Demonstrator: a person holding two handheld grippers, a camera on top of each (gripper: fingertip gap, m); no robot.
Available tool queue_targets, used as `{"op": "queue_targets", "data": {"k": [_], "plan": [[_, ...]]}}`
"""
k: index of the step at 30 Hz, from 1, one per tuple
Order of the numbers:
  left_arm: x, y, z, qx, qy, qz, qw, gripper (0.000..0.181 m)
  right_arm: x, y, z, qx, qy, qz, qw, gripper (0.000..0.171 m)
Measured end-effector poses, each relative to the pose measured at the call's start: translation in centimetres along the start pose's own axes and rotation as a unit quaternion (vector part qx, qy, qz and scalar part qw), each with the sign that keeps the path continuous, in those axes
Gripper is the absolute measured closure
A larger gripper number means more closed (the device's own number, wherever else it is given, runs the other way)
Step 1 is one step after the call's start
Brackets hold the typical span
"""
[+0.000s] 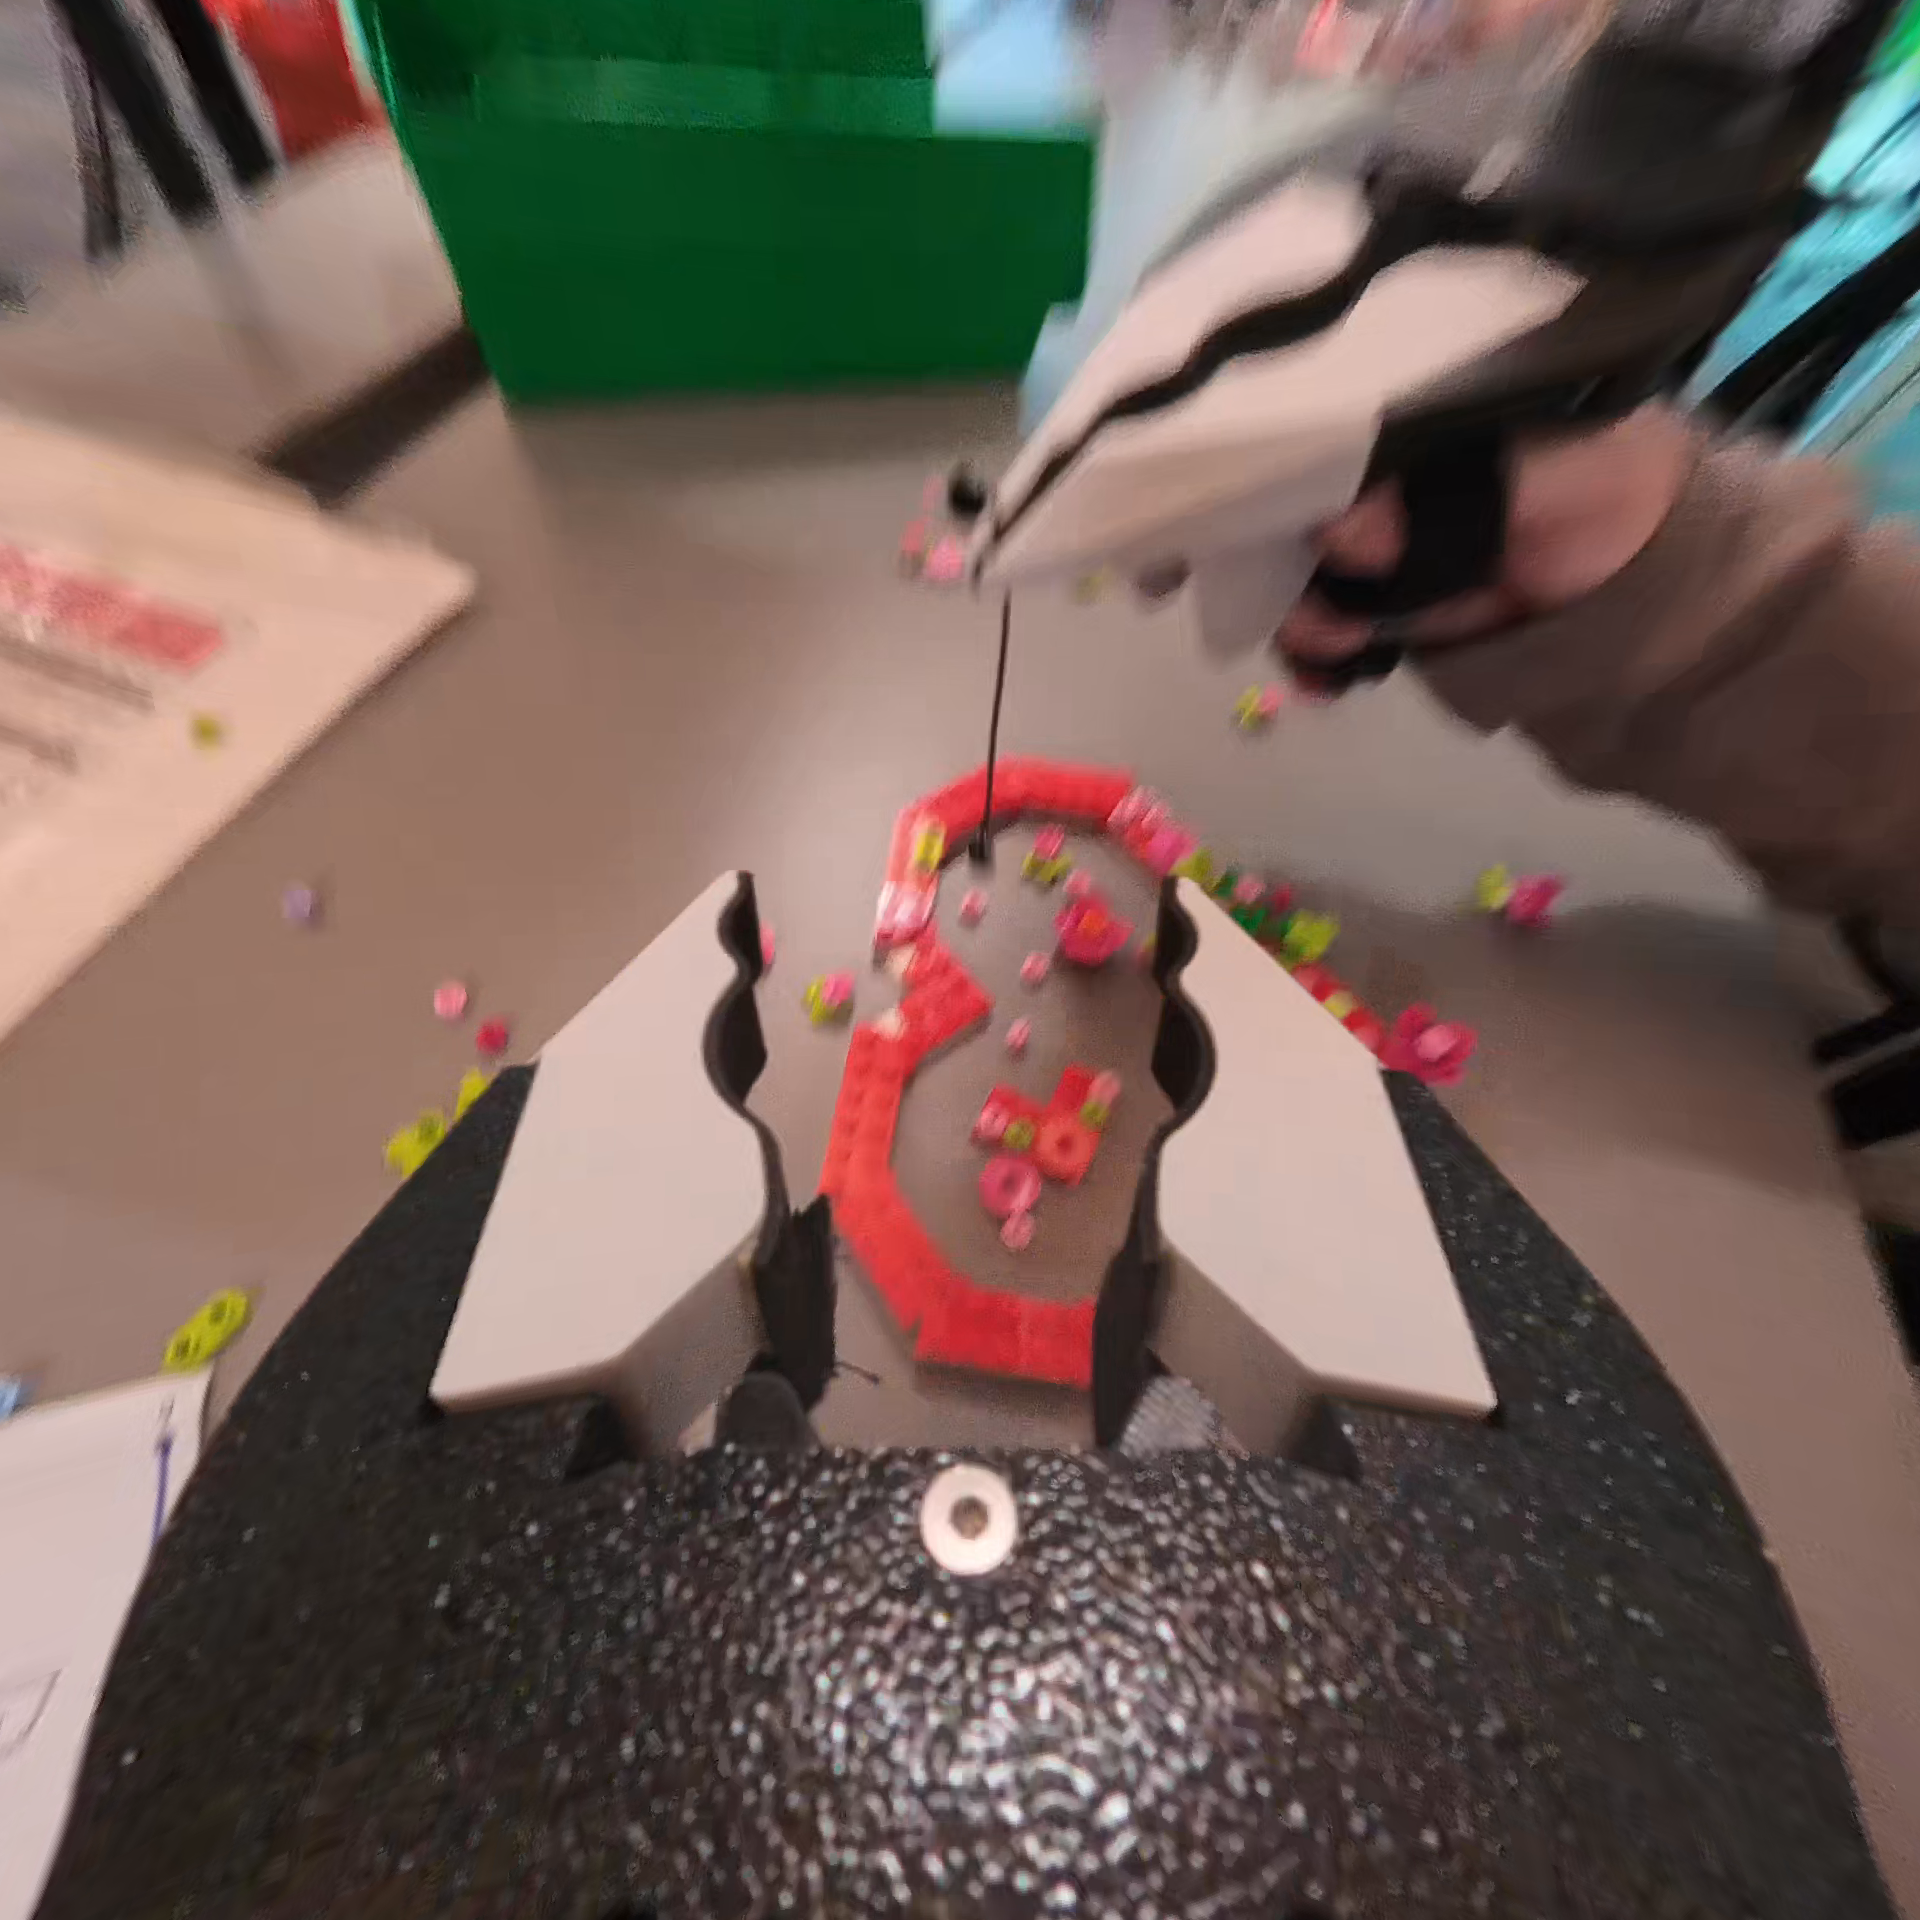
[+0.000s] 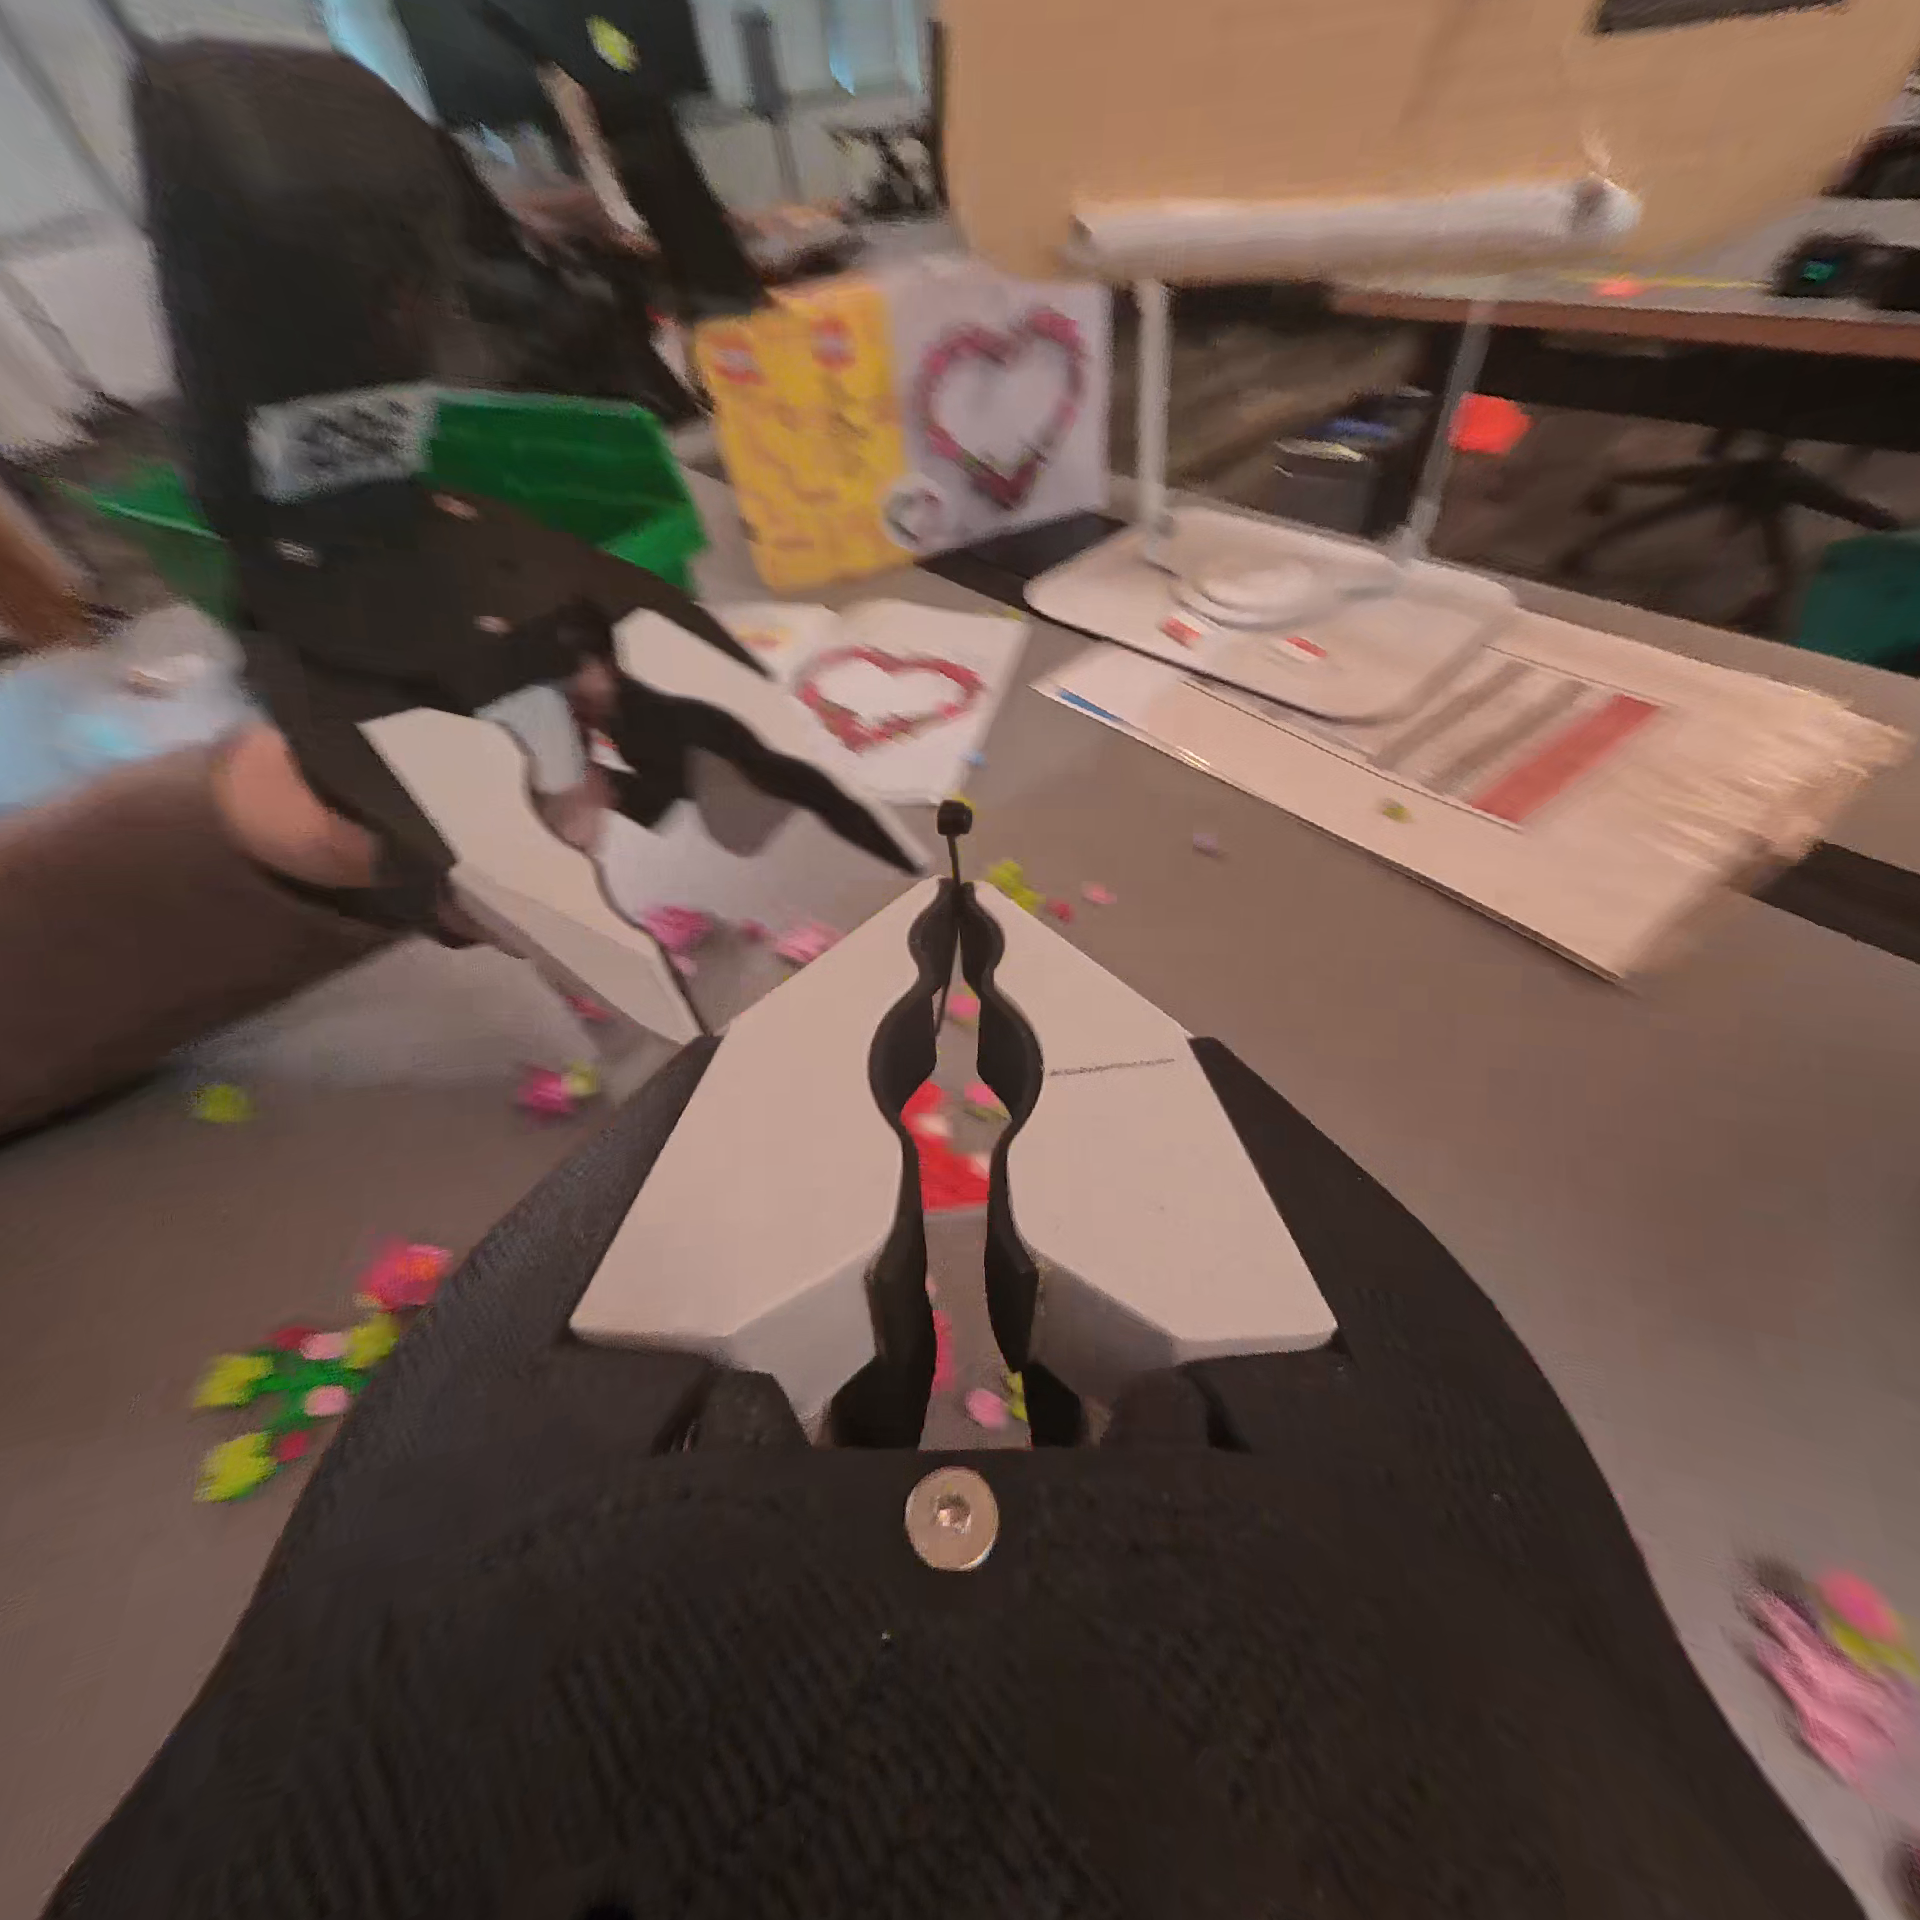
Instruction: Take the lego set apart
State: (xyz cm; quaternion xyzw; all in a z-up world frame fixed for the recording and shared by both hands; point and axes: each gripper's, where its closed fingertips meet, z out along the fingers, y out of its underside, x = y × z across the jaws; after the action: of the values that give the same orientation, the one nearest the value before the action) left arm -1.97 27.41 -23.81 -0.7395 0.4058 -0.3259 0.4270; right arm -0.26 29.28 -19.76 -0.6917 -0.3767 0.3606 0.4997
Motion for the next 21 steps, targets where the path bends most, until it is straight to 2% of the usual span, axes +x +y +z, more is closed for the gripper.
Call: {"op": "queue_targets", "data": {"k": [2, 3, 4, 7, 8, 9, 11, 13, 14, 17, 18, 21], "plan": [[1.7, -2.9, -1.3, 0.079, 0.025, 0.015, 0.996, 0.113, -2.7, -1.7, 0.1, 0.031, -0.058, 0.015, 0.998, 0.171], [2.6, -3.6, -1.8, 0.098, 0.039, 0.024, 0.994, 0.125, -3.6, -2.3, 0.2, 0.042, -0.074, 0.016, 0.996, 0.171], [3.3, -4.0, -2.3, 0.109, 0.048, 0.029, 0.992, 0.136, -4.4, -2.8, 0.3, 0.050, -0.089, 0.015, 0.995, 0.171], [4.3, -4.2, -3.0, 0.118, 0.054, 0.030, 0.991, 0.155, -6.7, -3.9, 0.6, 0.070, -0.131, 0.016, 0.989, 0.171], [4.7, -4.1, -3.2, 0.118, 0.059, 0.030, 0.991, 0.173, -7.3, -4.2, 0.7, 0.075, -0.141, 0.015, 0.987, 0.171], [4.9, -4.1, -3.5, 0.121, 0.060, 0.031, 0.990, 0.181, -7.8, -4.5, 0.8, 0.082, -0.146, 0.013, 0.986, 0.171], [4.5, -4.2, -4.5, 0.134, 0.027, 0.030, 0.990, 0.181, -8.1, -5.1, 0.9, 0.099, -0.135, 0.010, 0.986, 0.171], [4.3, -3.8, -6.2, 0.120, 0.000, 0.032, 0.992, 0.181, -7.9, -5.7, 0.5, 0.114, -0.101, 0.003, 0.988, 0.135], [3.7, -3.4, -7.5, 0.108, -0.027, 0.035, 0.993, 0.181, -7.6, -5.9, -0.1, 0.124, -0.077, -0.007, 0.989, 0.126], [-0.9, -1.6, -14.6, 0.049, -0.175, 0.037, 0.983, 0.181, -6.1, -6.0, -2.6, 0.155, 0.021, -0.053, 0.986, 0.124], [-3.3, -0.5, -18.0, 0.018, -0.247, 0.031, 0.968, 0.181, -5.7, -5.8, -3.6, 0.163, 0.047, -0.065, 0.983, 0.125], [-10.1, 4.1, -29.7, -0.101, -0.436, -0.039, 0.893, 0.181, -4.5, -4.8, -6.6, 0.188, 0.103, -0.074, 0.974, 0.127]]}}
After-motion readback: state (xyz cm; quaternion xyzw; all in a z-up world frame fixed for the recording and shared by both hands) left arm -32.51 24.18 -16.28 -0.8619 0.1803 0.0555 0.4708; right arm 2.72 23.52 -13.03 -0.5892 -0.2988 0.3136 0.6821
